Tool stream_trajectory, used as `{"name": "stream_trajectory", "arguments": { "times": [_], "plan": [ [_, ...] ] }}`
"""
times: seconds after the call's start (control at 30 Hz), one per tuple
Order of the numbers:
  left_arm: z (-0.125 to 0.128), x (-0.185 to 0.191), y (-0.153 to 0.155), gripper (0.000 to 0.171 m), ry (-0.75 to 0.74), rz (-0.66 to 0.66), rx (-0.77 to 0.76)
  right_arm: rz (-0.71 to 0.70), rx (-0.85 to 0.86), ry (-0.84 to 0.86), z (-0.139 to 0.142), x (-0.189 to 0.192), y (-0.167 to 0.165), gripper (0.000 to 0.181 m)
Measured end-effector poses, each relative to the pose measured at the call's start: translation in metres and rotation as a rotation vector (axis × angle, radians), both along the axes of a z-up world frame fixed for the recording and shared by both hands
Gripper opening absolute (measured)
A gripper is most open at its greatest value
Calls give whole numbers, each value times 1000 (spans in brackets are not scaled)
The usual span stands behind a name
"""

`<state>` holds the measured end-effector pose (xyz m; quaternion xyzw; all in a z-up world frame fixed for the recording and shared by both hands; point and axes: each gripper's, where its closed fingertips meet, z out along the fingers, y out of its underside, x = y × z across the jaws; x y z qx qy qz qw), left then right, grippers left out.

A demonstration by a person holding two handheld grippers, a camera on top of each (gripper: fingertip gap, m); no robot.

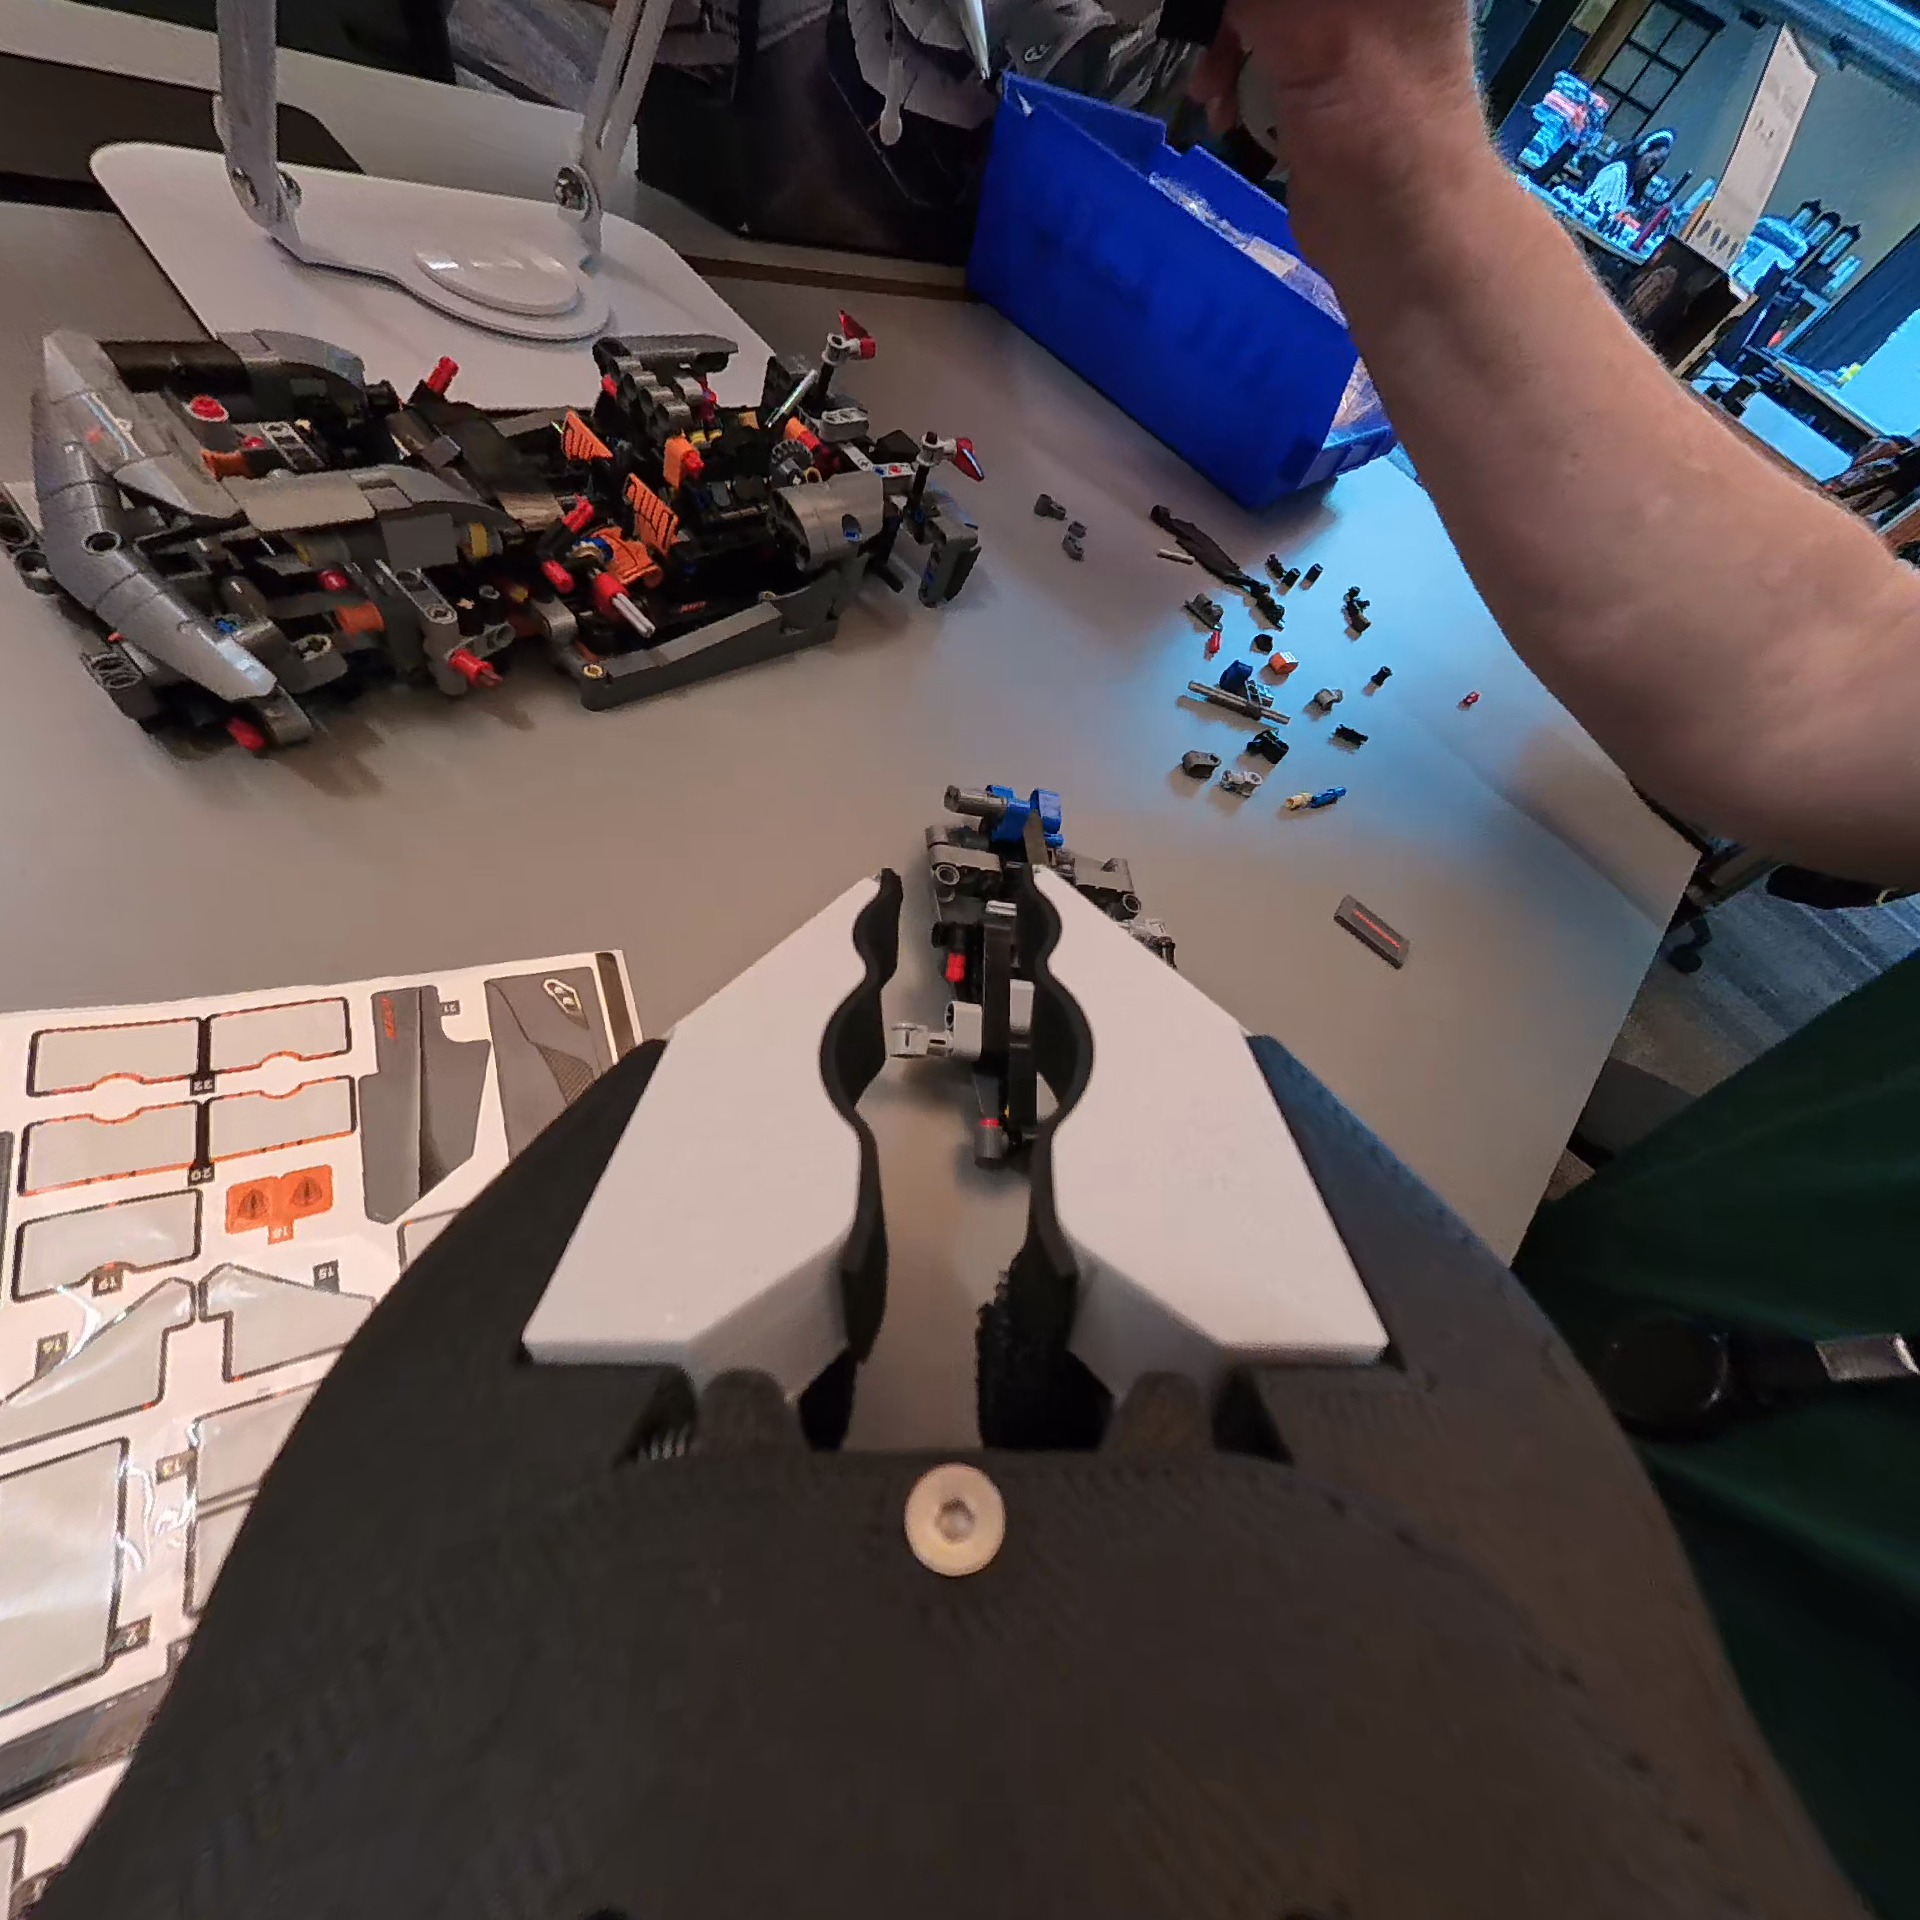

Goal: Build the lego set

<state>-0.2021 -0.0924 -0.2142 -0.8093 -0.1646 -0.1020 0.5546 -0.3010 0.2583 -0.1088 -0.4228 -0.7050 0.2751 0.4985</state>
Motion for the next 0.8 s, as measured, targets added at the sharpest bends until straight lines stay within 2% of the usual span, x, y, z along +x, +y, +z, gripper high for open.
{"name": "stream_trajectory", "arguments": {
  "times": [0.27, 0.37, 0.53, 0.8],
  "plan": [
    [-3, -2, 4, 19, 16, 3, -21, 6, 9, 18, 6, 1, -1, 0],
    [7, -9, 12, 20, 59, -3, -14, 9, 6, 21, 6, 1, -1, 0],
    [43, -26, 42, 22, 222, -39, -2, 18, 16, 38, 10, 2, -5, 0],
    [114, -55, 130, 29, 590, -84, 27, 37, 7, 102, 27, 4, -15, 0]
  ]
}}
